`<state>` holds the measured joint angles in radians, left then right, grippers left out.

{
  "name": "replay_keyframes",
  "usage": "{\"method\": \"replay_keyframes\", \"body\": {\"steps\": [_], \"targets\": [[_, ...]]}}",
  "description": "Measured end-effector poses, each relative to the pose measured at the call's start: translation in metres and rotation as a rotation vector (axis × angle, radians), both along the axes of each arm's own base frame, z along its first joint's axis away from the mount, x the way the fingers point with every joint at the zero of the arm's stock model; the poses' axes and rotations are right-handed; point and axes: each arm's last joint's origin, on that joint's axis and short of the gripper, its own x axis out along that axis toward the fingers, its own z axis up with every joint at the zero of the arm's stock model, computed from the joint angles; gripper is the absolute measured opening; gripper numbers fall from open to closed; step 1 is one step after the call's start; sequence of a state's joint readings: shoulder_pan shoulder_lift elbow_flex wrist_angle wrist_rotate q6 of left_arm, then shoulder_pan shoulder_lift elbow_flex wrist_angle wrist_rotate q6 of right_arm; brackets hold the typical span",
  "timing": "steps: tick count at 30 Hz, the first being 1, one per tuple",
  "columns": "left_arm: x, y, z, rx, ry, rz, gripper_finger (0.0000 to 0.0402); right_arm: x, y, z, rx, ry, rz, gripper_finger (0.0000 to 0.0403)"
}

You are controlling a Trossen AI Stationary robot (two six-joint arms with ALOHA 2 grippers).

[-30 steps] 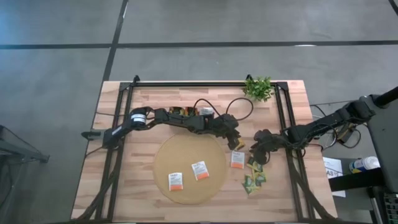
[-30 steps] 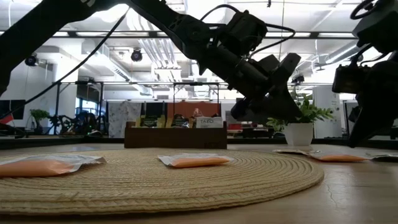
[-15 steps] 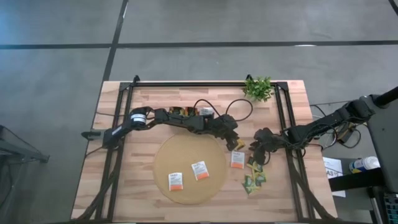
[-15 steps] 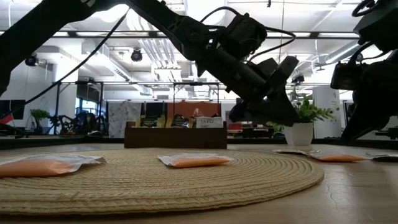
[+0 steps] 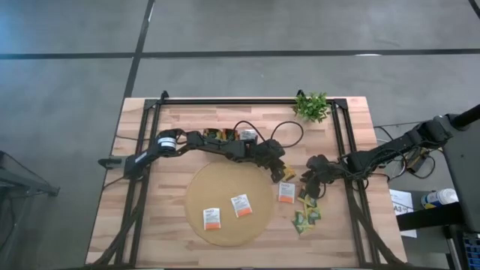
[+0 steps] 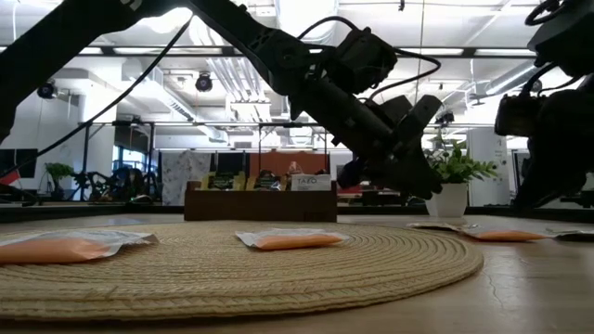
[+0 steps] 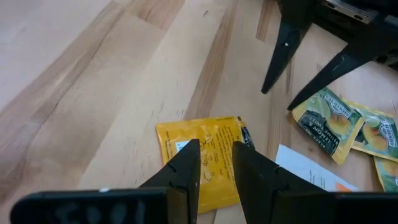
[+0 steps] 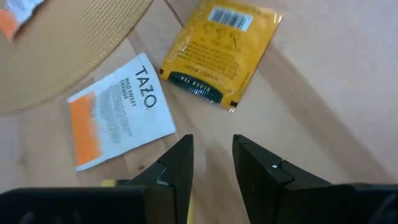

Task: Pick & Place Tea
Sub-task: Put the yellow tea bag into the middle section of the wooden organizer

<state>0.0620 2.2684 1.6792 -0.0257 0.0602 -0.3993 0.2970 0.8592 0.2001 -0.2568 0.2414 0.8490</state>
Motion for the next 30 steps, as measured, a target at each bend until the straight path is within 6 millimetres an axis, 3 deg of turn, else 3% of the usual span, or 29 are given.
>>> {"method": "replay_keyframes", "body": {"steps": [8,18,30], "targets": [[0.001,0.002,-0.004,0.015,-0.005,0.025,0.0087,0.006,0.001,0.014,0.151,-0.062,-0.15,0.0111],[0.003,0.0,-0.026,-0.015,0.041,0.026,0.0087,0.003,0.0,0.006,0.292,-0.049,-0.334,0.0111],[0.003,-0.003,-0.03,-0.05,0.055,0.039,0.0087,0.003,-0.005,0.0,0.323,-0.014,-0.401,0.0111]]}}
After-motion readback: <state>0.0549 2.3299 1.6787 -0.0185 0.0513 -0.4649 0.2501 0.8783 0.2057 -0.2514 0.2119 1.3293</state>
